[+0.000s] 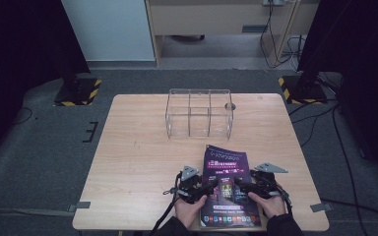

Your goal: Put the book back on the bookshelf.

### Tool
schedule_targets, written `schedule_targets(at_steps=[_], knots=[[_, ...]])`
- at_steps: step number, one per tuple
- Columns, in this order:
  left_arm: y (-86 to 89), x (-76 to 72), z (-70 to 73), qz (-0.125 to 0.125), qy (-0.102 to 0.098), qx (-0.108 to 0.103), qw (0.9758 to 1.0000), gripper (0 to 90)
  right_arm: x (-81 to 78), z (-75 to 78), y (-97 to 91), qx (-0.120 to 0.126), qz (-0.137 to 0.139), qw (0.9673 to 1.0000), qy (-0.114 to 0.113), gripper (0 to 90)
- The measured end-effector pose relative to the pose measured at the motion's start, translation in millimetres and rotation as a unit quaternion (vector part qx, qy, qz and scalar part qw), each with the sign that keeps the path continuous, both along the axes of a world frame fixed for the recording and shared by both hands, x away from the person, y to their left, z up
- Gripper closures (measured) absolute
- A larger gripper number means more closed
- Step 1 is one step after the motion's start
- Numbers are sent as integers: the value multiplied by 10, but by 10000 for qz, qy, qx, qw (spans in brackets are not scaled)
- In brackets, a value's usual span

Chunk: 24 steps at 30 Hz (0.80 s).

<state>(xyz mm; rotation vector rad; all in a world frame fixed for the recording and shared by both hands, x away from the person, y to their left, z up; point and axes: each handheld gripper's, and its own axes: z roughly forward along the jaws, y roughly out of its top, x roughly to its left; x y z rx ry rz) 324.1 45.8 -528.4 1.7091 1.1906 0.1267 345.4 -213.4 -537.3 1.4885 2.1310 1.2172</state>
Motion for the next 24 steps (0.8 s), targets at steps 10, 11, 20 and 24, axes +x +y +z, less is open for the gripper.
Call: schedule_targets(at_steps=[10,11,20,24], knots=[[-21,78,-5,-141,-13,389,9991,486,3,-1,-7,-8,30,10000,-13,206],[-18,82,-6,-125,0,398,9991,512,3,1,-9,-2,29,10000,-1,207],[-5,100,-3,-13,32,598,9982,706,6,-2,-15,8,33,10000,-21,209],[-50,109,22,-81,23,809,9967,700,6,-2,-14,5,32,10000,-21,209]])
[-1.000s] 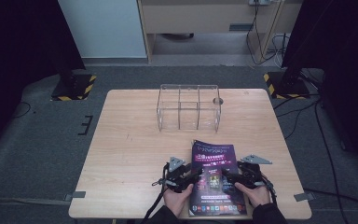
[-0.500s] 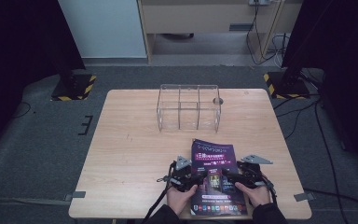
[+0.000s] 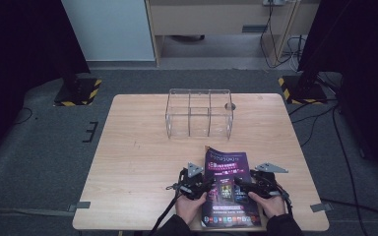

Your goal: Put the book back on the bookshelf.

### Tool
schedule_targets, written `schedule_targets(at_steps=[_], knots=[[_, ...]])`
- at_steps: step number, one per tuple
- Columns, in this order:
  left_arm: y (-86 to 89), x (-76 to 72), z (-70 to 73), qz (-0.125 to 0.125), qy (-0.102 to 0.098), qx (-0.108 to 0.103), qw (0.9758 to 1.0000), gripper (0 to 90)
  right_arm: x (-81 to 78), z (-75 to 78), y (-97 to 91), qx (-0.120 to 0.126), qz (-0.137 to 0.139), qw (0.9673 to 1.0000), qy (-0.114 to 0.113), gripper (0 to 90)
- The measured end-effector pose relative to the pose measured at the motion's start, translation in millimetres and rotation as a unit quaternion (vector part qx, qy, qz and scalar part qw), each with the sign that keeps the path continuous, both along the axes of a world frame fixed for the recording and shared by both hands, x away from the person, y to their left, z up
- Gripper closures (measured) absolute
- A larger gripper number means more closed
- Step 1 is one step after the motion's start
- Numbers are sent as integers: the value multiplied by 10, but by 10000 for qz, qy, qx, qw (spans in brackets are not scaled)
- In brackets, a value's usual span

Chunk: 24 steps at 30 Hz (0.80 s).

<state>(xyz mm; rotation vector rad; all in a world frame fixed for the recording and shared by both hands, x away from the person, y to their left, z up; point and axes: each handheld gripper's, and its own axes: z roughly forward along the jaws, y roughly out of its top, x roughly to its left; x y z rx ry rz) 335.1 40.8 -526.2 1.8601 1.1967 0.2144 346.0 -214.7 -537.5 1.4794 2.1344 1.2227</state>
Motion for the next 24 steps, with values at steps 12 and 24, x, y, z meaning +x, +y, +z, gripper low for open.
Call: schedule_targets(at_steps=[12,24], knots=[[-74,17,13,29,-76,275,9996,697,3,1,-6,-14,-21,10000,4,209],[-40,-22,59,-86,-338,-81,9994,847,1,5,-29,-8,64,10000,26,208]])
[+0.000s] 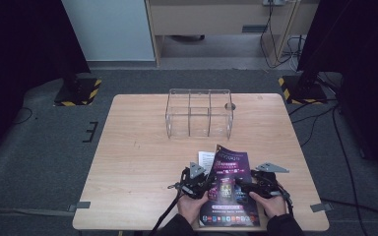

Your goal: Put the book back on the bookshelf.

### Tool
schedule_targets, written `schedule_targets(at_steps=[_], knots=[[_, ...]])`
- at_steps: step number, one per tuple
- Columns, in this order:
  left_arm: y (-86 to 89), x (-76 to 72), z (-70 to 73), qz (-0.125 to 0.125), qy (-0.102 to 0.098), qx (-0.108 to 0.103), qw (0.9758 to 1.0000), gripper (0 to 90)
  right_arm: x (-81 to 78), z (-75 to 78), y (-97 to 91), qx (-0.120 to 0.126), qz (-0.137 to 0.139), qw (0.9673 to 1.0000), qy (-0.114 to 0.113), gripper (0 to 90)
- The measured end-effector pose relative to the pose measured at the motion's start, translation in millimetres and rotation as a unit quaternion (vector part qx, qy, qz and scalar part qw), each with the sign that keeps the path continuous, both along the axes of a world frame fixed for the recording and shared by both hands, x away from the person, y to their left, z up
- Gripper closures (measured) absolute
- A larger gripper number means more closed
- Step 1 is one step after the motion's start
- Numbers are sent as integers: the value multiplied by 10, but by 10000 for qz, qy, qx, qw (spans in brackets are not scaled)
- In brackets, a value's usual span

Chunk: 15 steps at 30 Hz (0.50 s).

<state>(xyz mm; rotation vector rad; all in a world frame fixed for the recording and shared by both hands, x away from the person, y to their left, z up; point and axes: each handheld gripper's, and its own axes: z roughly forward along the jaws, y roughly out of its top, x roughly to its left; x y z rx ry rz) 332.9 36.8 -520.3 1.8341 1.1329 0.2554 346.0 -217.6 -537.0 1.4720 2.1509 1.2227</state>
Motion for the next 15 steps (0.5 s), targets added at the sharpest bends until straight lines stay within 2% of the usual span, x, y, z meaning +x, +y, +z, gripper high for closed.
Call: schedule_targets(at_steps=[1,5,15], knots=[[4,-17,30,-29,-73,-105,9999,847,-2,5,-9,-6,45,10000,-10,209],[-9,-46,82,-79,-219,-137,9996,848,-7,31,-24,59,95,9999,-49,196],[11,-81,182,-81,-388,-208,9990,848,-22,48,-55,150,179,9997,-21,166]])
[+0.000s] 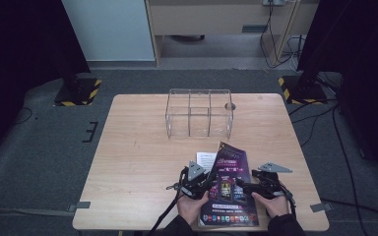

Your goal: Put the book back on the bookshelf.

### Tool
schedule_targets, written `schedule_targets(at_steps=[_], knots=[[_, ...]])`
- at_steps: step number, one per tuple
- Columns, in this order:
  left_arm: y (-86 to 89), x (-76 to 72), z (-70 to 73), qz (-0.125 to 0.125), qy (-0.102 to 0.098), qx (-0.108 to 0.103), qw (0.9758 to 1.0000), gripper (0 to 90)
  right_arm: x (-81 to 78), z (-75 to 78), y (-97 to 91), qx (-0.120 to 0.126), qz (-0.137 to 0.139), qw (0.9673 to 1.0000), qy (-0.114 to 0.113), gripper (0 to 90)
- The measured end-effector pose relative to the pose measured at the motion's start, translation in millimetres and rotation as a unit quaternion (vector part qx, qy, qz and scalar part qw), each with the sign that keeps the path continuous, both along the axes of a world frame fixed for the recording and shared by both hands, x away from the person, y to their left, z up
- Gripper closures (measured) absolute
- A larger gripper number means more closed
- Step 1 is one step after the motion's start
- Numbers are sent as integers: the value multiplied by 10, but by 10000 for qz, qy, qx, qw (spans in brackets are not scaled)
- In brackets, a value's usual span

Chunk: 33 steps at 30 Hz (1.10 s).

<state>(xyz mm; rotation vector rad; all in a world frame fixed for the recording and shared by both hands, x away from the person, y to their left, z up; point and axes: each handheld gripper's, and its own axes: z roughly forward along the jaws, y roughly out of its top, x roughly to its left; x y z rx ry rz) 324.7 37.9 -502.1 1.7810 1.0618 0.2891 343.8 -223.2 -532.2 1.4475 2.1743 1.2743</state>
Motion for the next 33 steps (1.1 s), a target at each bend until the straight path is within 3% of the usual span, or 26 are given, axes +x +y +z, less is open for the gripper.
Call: schedule_targets(at_steps=[17,23,33], knots=[[74,-30,216,77,-381,-323,9987,849,-5,1,19,187,194,9996,22,151],[86,-49,252,77,-467,-367,9982,849,-4,-2,35,418,319,9985,114,150],[107,-64,266,67,-532,-416,9977,849,22,-60,72,832,685,9933,409,150]])
